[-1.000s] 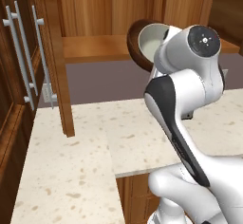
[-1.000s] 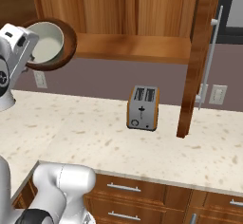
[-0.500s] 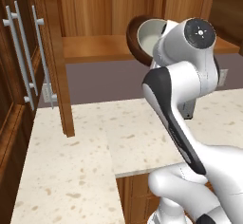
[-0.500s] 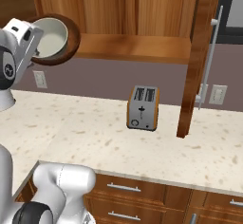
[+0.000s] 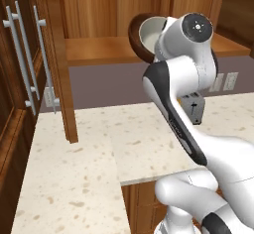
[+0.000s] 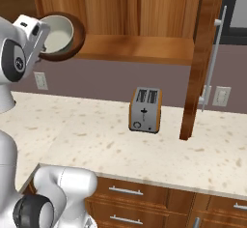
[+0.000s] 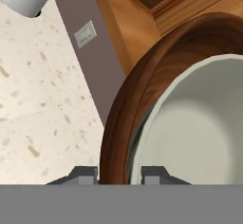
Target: Pick up the bowls on the counter and stack them on top of one another in the open cabinet. Place the smaller bowl on top of the larger bowl.
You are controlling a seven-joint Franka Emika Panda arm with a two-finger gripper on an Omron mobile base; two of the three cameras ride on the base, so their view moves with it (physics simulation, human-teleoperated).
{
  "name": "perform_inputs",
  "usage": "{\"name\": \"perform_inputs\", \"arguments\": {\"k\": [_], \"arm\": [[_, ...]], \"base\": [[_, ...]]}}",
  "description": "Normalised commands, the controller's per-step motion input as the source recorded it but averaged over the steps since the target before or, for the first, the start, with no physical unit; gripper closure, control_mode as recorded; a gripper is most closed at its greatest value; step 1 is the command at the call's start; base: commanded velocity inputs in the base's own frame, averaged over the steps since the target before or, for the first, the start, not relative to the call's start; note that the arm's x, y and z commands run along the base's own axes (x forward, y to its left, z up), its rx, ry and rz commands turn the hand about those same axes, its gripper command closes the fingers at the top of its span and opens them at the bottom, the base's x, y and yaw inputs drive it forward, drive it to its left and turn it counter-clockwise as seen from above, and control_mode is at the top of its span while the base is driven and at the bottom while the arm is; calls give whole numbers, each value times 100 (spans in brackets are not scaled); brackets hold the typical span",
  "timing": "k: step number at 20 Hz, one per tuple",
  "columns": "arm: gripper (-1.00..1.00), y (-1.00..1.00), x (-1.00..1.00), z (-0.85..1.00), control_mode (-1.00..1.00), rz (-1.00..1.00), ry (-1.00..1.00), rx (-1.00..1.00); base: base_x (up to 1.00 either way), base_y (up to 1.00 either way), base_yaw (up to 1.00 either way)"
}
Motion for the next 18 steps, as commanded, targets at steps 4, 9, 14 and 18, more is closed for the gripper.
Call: {"name": "perform_inputs", "arguments": {"k": [4,9,14,18], "arm": [[100,0,42,1,-100,2,0,-1],[100,0,40,3,-100,2,0,-2],[100,0,38,1,-100,2,0,-3],[100,0,35,0,-100,1,0,-4]], "base": [[0,0,0],[0,0,0],[0,0,0],[0,0,0]]}}
